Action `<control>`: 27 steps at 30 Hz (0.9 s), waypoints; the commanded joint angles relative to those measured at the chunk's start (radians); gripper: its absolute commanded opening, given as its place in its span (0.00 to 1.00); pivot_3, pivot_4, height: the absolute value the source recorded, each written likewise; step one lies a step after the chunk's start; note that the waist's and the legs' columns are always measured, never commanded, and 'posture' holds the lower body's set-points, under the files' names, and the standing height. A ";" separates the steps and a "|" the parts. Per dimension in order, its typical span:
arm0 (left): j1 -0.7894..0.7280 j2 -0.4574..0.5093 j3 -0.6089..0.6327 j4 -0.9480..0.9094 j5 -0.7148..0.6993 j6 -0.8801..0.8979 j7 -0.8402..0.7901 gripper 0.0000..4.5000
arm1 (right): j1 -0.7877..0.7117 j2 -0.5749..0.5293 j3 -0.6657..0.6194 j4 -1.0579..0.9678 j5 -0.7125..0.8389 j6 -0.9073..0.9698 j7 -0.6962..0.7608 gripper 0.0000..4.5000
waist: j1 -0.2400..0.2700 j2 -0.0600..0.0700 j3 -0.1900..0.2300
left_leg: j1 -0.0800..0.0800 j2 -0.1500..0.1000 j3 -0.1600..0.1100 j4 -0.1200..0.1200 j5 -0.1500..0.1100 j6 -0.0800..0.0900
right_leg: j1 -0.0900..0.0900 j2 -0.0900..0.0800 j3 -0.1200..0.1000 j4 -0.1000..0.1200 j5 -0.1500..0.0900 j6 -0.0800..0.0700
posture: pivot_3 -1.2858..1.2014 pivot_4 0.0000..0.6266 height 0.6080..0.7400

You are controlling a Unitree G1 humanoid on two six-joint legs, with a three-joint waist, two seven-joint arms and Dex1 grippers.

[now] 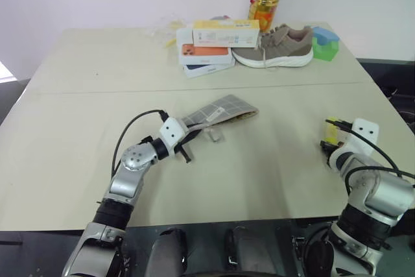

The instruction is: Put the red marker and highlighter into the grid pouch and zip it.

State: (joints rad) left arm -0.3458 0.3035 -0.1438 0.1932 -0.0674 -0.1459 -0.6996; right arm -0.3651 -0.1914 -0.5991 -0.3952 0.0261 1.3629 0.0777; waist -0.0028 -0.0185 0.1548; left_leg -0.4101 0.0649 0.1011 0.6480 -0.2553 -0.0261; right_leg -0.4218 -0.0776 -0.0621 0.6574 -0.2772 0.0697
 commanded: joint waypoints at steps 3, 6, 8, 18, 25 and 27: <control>-0.007 0.020 0.050 -0.014 -0.033 -0.012 0.014 0.00 | 0.052 -0.218 0.270 -0.056 0.006 -0.247 0.158 0.19 | -0.012 0.002 0.001 | 0.000 0.000 0.000 0.000 0.000 0.000 | 0.000 0.000 0.001 0.000 0.000 0.000 | 0.52 0.24 1.00; -0.019 0.029 0.066 -0.004 -0.047 -0.012 0.012 0.00 | 0.126 -0.401 0.468 -0.089 -0.044 -0.479 0.275 0.19 | -0.017 0.002 0.001 | 0.000 -0.001 0.000 -0.001 0.000 0.000 | 0.000 0.000 0.001 0.000 0.000 0.001 | 0.52 0.24 1.00; -0.025 0.033 0.075 0.000 -0.054 -0.012 0.007 0.00 | 0.158 -0.480 0.548 -0.109 -0.061 -0.597 0.338 0.19 | -0.015 0.001 0.002 | 0.000 0.000 -0.001 -0.001 0.000 0.000 | 0.000 0.001 0.001 0.000 0.000 0.001 | 0.52 0.24 1.00; -0.036 0.028 0.074 -0.003 -0.057 -0.020 0.006 0.00 | 0.171 -0.548 0.675 -0.119 -0.085 -0.791 0.447 0.19 | -0.007 -0.001 0.003 | 0.000 0.000 0.000 0.000 0.000 0.000 | 0.000 0.001 0.001 0.000 -0.001 0.001 | 0.52 0.24 1.00; -0.033 0.025 0.073 -0.009 -0.056 -0.021 0.006 0.00 | 0.166 -0.548 0.690 -0.105 -0.101 -0.819 0.469 0.19 | -0.007 -0.001 0.003 | 0.000 0.000 0.000 0.000 0.000 0.000 | 0.000 0.001 0.001 0.000 -0.001 0.001 | 0.52 0.24 1.00; -0.032 0.025 0.075 -0.010 -0.056 -0.022 0.008 0.00 | 0.170 -0.546 0.691 -0.110 -0.092 -0.833 0.484 0.19 | -0.007 -0.001 0.003 | 0.000 0.000 0.000 0.000 0.000 0.000 | 0.000 0.001 0.001 0.000 -0.001 0.001 | 0.52 0.24 1.00</control>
State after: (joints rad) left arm -0.3677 0.3316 -0.0852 0.2124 -0.1014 -0.1465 -0.6942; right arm -0.1869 -0.7360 0.1028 -0.4778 -0.0650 0.5551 0.5536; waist -0.0101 -0.0196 0.1575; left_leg -0.4098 0.0647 0.1013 0.6483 -0.2553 -0.0260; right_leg -0.4219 -0.0769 -0.0608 0.6570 -0.2777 0.0710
